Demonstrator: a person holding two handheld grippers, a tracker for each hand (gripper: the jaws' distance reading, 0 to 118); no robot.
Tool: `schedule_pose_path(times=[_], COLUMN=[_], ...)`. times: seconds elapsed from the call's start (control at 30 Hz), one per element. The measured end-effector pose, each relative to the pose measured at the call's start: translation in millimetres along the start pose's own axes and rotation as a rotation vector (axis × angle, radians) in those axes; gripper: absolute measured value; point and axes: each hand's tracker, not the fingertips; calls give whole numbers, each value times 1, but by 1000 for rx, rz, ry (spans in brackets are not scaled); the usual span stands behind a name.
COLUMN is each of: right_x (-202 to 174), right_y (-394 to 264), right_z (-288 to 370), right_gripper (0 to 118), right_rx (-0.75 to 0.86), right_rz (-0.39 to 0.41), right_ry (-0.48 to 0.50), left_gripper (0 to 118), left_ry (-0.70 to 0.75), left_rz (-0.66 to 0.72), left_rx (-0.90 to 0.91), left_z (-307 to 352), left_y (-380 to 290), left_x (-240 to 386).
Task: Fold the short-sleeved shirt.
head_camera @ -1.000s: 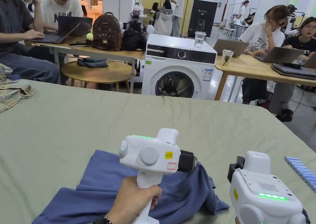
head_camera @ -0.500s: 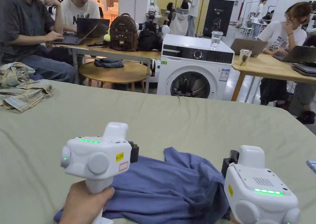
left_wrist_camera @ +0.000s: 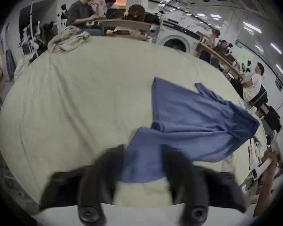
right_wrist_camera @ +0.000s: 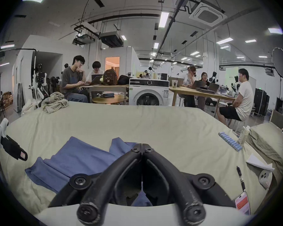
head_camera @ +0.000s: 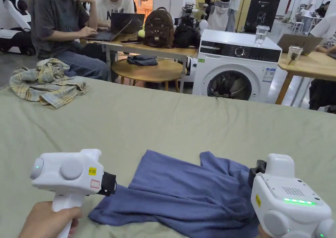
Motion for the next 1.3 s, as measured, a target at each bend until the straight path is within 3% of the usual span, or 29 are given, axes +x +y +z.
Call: schedule_pose_path(times=[0.13,0.3,0.4,0.5,0.53,0.57,0.8,0.93,1.0,1.07,1.1,1.3], right_x=[-2,0,5,11,13,15,58,91,104,112,114,116], right_y=[-1,-6,-8,-9,-9,-9,-1,0,-7,-15,-21,-54], right_z=[0,0,2,4,3,3,1,-11,-21,-32,-38,-82], right_gripper=[0,0,0,0,0,0,0,0,10,50,61,63], right_rx=[-8,-15,-27,-30,-33,-37,-107,-255,-325,-391,-419,-606], right_rz=[6,2,0,0,-1,-1,-11,-32,-45,-66,-72,-80], right_ry=[8,6,4,-2,-3,-6,-8,-27,-46,-31,-36,-17], left_gripper=[71,71,67,34,4,0,0,0,0,0,0,0], left_ry=[112,102,184,191,196,194,59,79,60,72,75,75], left_rz=[-18,37,-69,-166,-182,-188,-83,-127,-112,-119,-120,-116], left_rx=[-76,-240,-148,-128,-129,-119,-71,-63,-56,-52,-48,-50], left_z=[-14,-59,-61,-57,-57,-57,-45,-45,-45,-46,-46,-46], left_y=[-9,-27,-40,-41,-39,-38,-31,-28,-27,-26,-25,-27], left_x=[-6,-10,9,27,29,31,23,31,31,33,33,30])
